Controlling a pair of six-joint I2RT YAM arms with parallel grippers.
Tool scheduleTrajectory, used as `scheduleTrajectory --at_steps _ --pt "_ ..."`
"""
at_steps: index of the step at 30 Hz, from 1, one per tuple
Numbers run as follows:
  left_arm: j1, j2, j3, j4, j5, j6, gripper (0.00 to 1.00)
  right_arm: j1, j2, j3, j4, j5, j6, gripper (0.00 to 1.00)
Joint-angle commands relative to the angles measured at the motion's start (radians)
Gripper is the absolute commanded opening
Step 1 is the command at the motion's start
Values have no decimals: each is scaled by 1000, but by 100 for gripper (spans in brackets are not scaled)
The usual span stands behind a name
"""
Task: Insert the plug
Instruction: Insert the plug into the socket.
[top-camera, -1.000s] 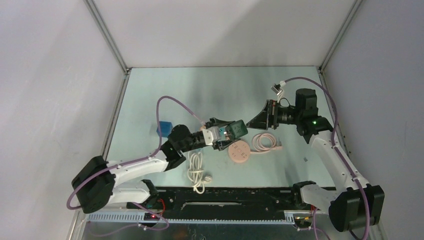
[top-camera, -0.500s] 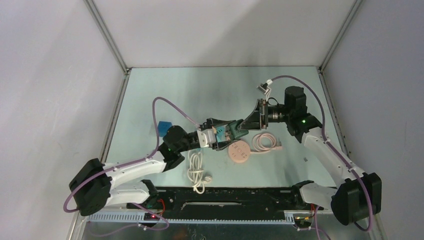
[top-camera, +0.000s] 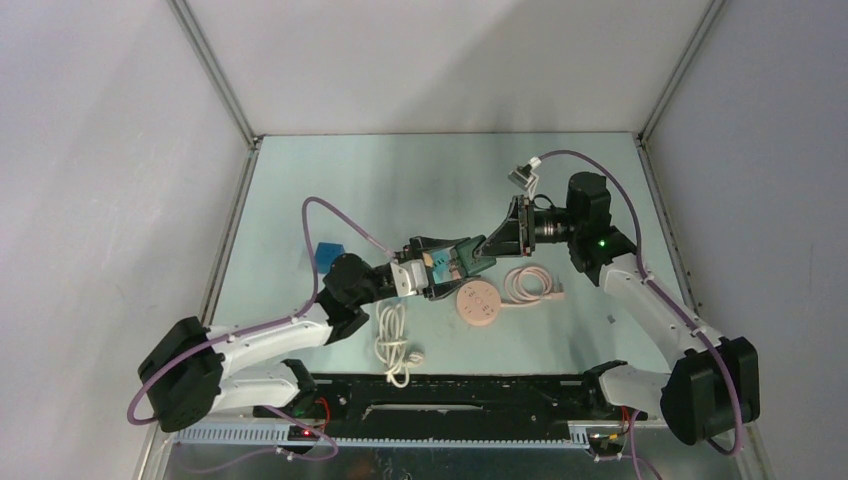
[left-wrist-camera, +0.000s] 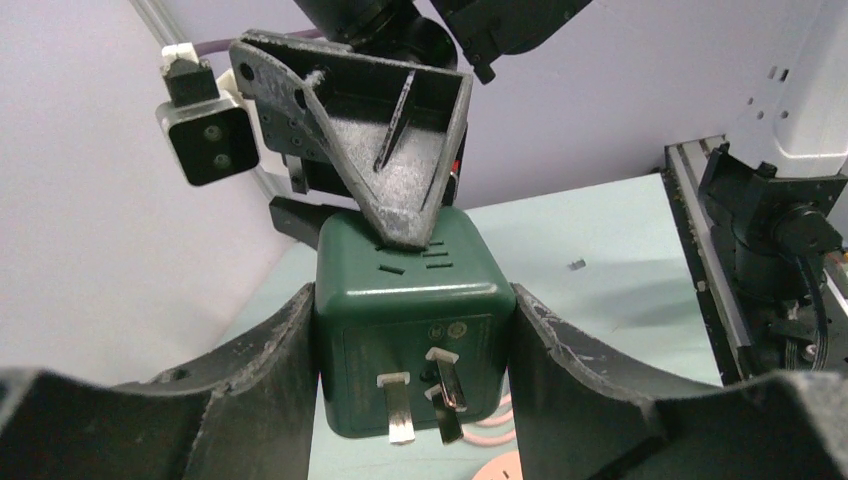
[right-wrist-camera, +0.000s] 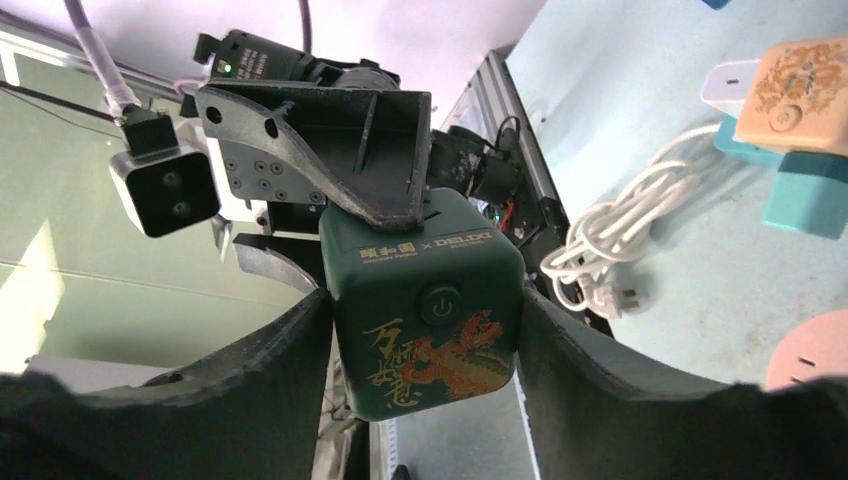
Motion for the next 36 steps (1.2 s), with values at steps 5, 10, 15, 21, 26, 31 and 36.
scheduleTrajectory --at_steps 5,10,15,21,26,31,36 --pt "-1 -23 -7 14 -64 118 0 0 -7 -4 132 -75 113 30" --pt "-1 -18 17 -108 -128 184 3 -22 -38 -4 122 -56 112 1" --pt "-1 5 45 -170 -173 202 4 -25 -51 11 -2 -10 26 0" --pt "-1 26 74 -221 -210 229 0 -27 -70 67 -188 30 -109 0" --pt "-1 33 61 -162 -208 229 0 -35 -69 67 -197 17 -125 20" --pt "-1 18 41 -67 -137 201 0 -51 -75 67 -247 30 -178 79" --pt "-1 8 40 -31 -90 192 0 -64 -70 67 -274 21 -216 100"
